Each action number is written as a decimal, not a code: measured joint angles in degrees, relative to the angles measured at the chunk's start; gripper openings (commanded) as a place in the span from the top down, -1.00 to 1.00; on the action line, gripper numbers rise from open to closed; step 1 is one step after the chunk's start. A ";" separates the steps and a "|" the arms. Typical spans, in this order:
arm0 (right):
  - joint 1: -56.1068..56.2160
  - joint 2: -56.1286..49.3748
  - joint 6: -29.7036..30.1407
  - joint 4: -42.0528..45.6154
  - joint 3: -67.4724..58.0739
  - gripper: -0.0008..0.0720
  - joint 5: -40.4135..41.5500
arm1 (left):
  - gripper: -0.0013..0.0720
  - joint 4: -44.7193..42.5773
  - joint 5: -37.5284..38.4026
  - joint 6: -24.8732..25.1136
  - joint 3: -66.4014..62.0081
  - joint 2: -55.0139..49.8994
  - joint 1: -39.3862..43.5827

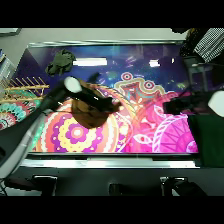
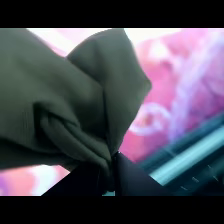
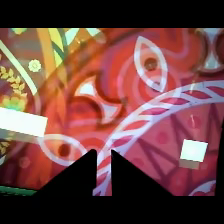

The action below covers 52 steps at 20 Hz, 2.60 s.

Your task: Fold the clothes and pants, and hang the long-sleeved shirts on hangers.

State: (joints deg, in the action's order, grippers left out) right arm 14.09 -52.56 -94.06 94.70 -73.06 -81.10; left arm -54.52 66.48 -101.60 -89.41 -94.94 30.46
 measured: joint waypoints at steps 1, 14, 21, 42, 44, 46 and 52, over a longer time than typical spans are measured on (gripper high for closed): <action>0.00 1.49 0.22 1.36 0.00 0.62 -1.27 | 0.91 0.61 -1.18 -1.40 0.00 -1.22 2.86; 0.00 1.95 -4.90 -1.42 1.97 0.12 3.30 | -0.13 -5.51 5.57 -1.14 -0.15 6.38 -4.28; -15.52 -16.41 1.49 -25.57 -1.86 -0.39 3.34 | -0.12 -15.13 12.76 -0.42 -0.17 18.75 -18.93; -7.23 -44.06 13.07 -49.09 5.55 0.36 15.85 | -0.11 -18.69 13.68 -0.28 0.13 17.42 -24.11; -6.54 -44.19 13.07 -49.13 5.55 0.89 16.00 | -0.11 -19.04 13.75 0.85 0.52 17.44 -25.18; -6.12 -44.26 13.07 -49.13 5.55 0.89 15.56 | -0.12 -19.19 13.88 2.69 2.56 17.90 -26.88; -5.79 -41.07 12.59 -48.00 5.55 0.89 12.98 | -0.89 -8.74 9.03 12.87 22.36 20.48 -34.07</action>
State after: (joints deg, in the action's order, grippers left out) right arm 8.29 -93.62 -81.47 46.70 -67.51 -68.12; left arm -63.26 75.50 -88.73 -67.05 -74.46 -3.62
